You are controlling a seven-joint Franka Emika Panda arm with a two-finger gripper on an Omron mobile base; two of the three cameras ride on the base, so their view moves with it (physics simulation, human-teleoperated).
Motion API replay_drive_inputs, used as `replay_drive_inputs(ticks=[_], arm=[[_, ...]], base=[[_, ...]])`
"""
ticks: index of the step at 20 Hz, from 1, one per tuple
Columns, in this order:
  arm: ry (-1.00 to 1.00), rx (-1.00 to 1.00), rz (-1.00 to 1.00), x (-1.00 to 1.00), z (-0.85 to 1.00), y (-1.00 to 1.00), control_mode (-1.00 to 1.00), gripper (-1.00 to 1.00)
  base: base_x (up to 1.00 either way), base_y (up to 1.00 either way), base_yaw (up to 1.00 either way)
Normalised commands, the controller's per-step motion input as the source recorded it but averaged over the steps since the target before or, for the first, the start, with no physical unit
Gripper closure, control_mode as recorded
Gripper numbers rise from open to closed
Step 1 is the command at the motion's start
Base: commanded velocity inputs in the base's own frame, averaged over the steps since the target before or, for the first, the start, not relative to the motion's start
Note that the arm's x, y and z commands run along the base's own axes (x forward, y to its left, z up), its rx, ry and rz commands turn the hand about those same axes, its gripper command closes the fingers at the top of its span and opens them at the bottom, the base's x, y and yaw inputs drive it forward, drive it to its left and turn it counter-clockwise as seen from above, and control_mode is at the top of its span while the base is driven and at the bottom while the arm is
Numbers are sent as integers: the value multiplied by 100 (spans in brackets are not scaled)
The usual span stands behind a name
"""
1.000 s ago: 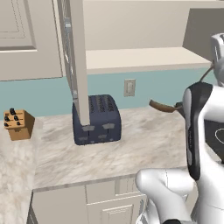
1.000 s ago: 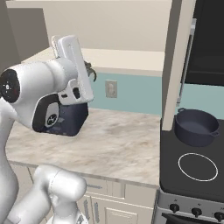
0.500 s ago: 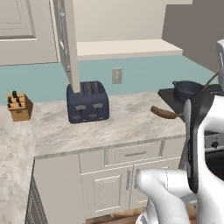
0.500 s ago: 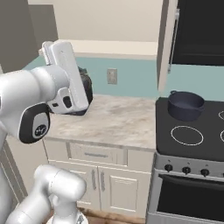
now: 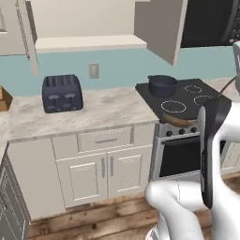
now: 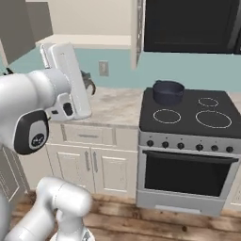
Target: Open the cabinet and move the ladle to the pot. Then close the cabinet.
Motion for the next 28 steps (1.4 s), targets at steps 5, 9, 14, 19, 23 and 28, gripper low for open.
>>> replay_drive_inputs(ticks=[5, 9, 14, 19, 23, 28], arm=[[0, 0, 0, 0, 0, 0, 100, 100], [0, 0, 0, 0, 0, 0, 100, 100], [0, 0, 0, 0, 0, 0, 100, 100], [0, 0, 0, 0, 0, 0, 100, 100], [0, 0, 0, 0, 0, 0, 100, 100], [0, 0, 0, 0, 0, 0, 100, 100]], base=[[0, -100, -3], [37, -100, 0], [87, -78, 0], [100, -51, 0], [95, -3, 0], [98, 8, 0]])
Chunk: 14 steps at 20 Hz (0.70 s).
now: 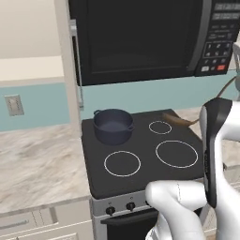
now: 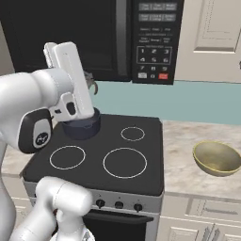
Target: Open the cabinet and move the ladle to the pot. Then close the cabinet.
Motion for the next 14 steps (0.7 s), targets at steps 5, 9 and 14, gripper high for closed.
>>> replay_drive_inputs(ticks=[5, 9, 14], arm=[[0, 0, 0, 0, 0, 0, 100, 100], [0, 0, 0, 0, 0, 0, 100, 100], [0, 0, 0, 0, 0, 0, 100, 100]], base=[[80, 1, 13], [60, 0, 16], [49, 0, 3]])
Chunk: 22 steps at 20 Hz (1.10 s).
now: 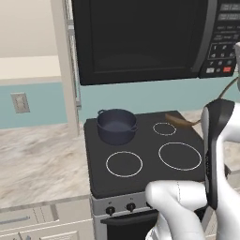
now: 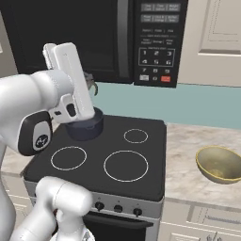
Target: Open the cabinet and move the ladle to the pot. Then close the cabinet.
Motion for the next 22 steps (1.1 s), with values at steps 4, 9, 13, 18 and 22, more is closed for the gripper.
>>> replay_drive_inputs(ticks=[4, 9, 13, 18, 22], arm=[[-12, 0, 0, 4, -11, 0, -100, 100], [-16, 0, -3, 0, -27, 1, -100, 100], [-4, 1, -3, 0, -32, 3, -100, 100], [0, 5, -3, 8, -36, 1, -100, 100], [0, 5, -7, 14, -45, 0, -100, 100]], base=[[0, 0, 0], [0, 0, 0], [0, 0, 0], [0, 0, 0], [0, 0, 0]])
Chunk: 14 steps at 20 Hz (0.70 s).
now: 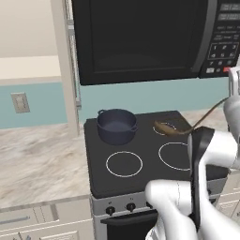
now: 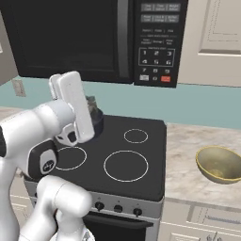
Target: Open the cabinet and move the ladle to the pot. Then close the cabinet.
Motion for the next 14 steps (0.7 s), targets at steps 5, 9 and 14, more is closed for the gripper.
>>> replay_drive_inputs(ticks=[5, 9, 14], arm=[[0, 2, -8, 38, -21, 0, -100, 100], [0, 0, -9, 46, -15, 0, -100, 100], [0, 0, -8, 39, -27, 0, -100, 100]], base=[[0, 0, 0], [0, 0, 0], [0, 0, 0]])
